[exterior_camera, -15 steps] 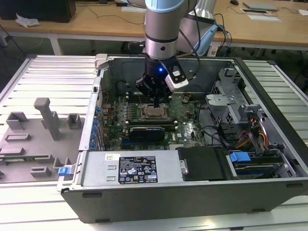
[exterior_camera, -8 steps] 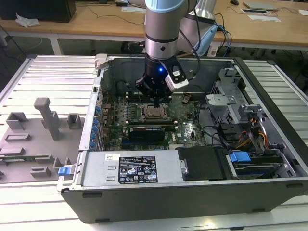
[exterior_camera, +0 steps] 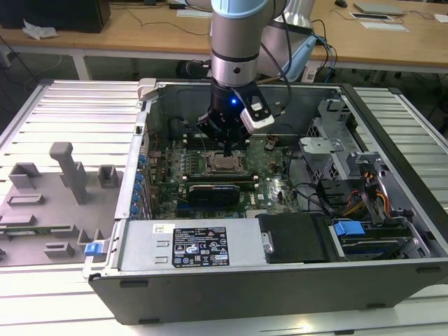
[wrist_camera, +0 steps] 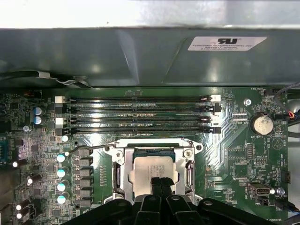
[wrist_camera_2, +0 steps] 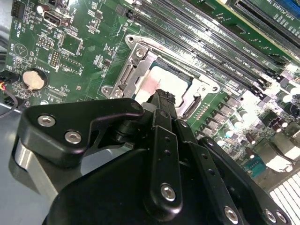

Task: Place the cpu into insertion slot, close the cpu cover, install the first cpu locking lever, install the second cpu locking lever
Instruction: 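Install the first cpu locking lever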

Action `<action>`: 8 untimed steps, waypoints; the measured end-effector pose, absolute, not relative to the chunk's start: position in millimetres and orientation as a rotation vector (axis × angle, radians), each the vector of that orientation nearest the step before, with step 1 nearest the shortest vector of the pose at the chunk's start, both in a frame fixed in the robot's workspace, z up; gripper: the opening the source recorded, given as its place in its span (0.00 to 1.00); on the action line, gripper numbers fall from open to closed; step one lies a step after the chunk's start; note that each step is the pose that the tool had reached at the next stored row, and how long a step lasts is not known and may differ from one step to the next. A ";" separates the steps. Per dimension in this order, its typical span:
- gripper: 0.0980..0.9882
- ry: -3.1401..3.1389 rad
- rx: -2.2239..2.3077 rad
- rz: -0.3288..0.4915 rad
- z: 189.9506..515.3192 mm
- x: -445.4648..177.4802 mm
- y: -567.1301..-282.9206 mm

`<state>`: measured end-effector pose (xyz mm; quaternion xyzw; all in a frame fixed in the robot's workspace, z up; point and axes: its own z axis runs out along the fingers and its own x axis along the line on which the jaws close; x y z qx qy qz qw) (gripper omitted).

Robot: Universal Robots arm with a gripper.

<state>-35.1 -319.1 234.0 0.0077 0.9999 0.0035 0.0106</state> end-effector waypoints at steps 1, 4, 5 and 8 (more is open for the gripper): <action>0.01 3.120 0.024 0.011 243.0 -35.1 -319.1; 0.01 3.120 0.024 0.012 247.2 -35.1 -319.0; 0.01 3.120 0.024 0.011 247.3 -35.1 -319.0; 0.01 3.120 0.024 0.011 247.5 -37.0 -319.1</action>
